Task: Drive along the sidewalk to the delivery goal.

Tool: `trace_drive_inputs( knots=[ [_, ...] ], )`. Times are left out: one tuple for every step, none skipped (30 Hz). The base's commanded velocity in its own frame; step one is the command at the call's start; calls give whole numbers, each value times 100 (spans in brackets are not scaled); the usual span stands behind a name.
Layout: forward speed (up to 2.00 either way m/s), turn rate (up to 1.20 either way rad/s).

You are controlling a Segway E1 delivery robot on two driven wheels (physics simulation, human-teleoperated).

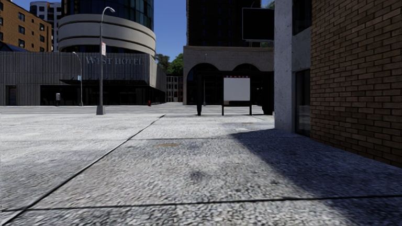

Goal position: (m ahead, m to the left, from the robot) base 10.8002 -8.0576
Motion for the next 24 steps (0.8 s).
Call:
trace_drive_inputs(
  knots=[
    [200,0],
    [200,0],
    [200,0],
    [200,0],
    [200,0],
    [200,0],
    [200,0],
    [200,0],
    [200,0],
    [200,0],
    [200,0],
    [200,0],
    [200,0],
    [200,0],
    [200,0],
    [200,0],
    [200,0],
    [200,0],
    [200,0],
    [200,0],
    [200,0],
    [200,0],
    [200,0],
    [200,0]
  ],
)
